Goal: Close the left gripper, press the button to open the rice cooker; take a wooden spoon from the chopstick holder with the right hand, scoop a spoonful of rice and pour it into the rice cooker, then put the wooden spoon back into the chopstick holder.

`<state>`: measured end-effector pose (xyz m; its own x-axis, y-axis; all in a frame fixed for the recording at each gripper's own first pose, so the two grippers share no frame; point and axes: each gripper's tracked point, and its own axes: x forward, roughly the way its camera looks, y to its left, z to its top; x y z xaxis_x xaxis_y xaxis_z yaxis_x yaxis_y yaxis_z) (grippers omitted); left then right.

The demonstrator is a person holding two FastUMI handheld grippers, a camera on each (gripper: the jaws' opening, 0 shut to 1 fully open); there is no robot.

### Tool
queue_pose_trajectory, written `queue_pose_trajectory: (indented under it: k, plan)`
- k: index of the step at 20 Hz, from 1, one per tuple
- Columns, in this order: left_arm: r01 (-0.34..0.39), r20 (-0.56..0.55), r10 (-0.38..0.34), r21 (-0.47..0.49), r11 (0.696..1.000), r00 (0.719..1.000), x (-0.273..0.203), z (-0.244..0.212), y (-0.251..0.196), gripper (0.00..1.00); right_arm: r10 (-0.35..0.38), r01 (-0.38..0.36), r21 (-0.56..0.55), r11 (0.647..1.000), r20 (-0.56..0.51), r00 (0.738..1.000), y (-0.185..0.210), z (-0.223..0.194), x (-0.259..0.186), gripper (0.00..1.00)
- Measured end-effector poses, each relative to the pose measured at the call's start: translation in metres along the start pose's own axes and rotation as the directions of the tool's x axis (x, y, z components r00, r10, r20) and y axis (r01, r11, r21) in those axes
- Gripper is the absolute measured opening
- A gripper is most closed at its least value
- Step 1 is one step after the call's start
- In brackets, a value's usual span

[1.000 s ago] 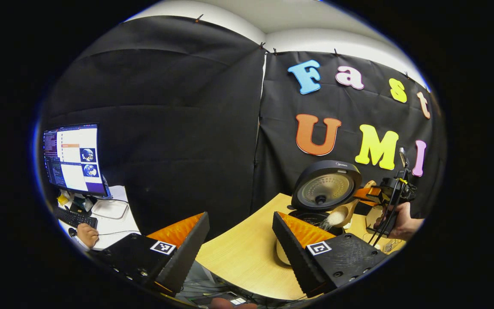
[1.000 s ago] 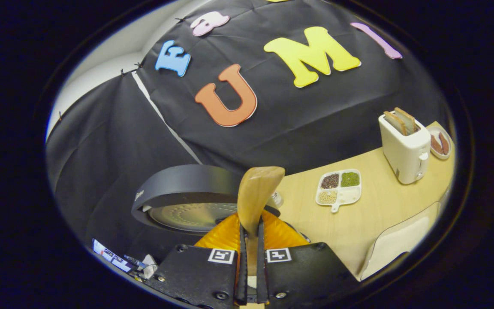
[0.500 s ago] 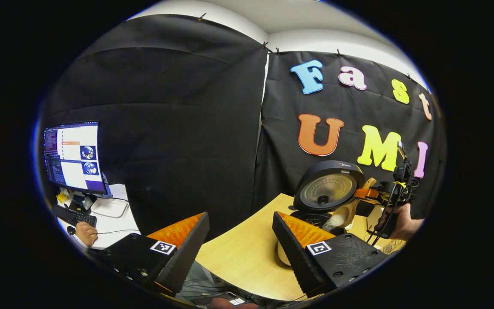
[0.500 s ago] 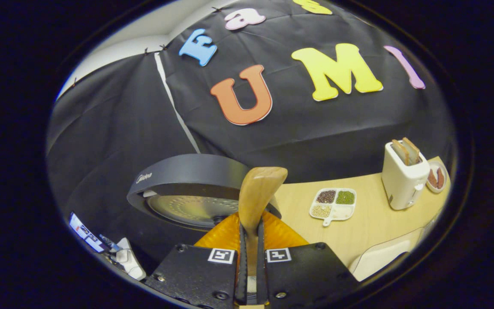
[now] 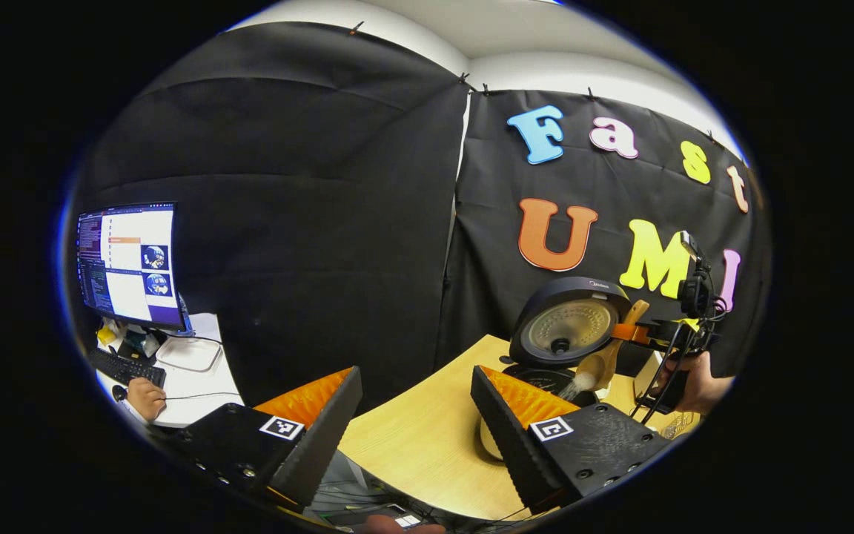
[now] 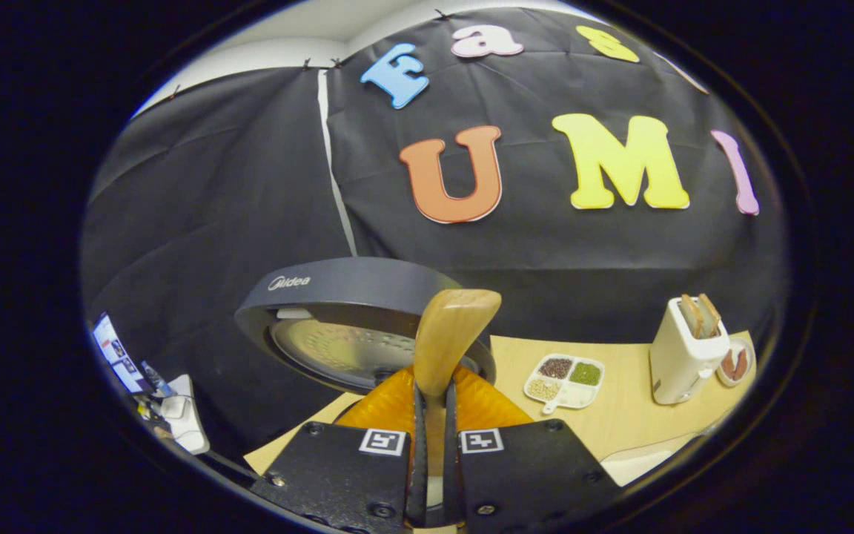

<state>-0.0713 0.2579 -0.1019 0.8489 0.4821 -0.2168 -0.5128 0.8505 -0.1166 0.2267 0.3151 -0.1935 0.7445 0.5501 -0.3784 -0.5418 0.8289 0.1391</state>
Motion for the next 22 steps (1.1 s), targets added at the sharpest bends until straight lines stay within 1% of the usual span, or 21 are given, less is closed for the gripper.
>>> queue_pose_trajectory:
  k: [4,10,14,18,22]
  plan:
    - [-0.004,0.001,0.004,0.008,1.000,1.000,-0.002,-0.001,0.004,0.95,0.019,-0.014,-0.113,0.994,0.039,0.999,0.015,0.008,-0.003,0.14]
    - [-0.005,0.008,0.005,0.003,1.000,1.000,-0.004,-0.003,0.010,0.95,0.045,-0.022,-0.260,0.965,0.083,0.996,0.035,0.021,-0.012,0.14]
    - [0.005,0.006,-0.005,0.012,1.000,1.000,-0.004,-0.002,0.011,0.95,0.074,-0.035,-0.373,0.927,0.090,0.993,0.054,0.028,-0.028,0.14]
    - [0.006,0.016,-0.006,0.006,1.000,1.000,-0.004,-0.001,0.013,0.95,0.100,-0.032,-0.462,0.886,0.123,0.987,0.063,0.038,-0.037,0.14]
    - [0.018,0.019,-0.018,0.005,1.000,1.000,-0.005,-0.001,0.008,0.95,0.147,-0.046,-0.537,0.843,0.148,0.978,0.078,0.038,-0.047,0.14]
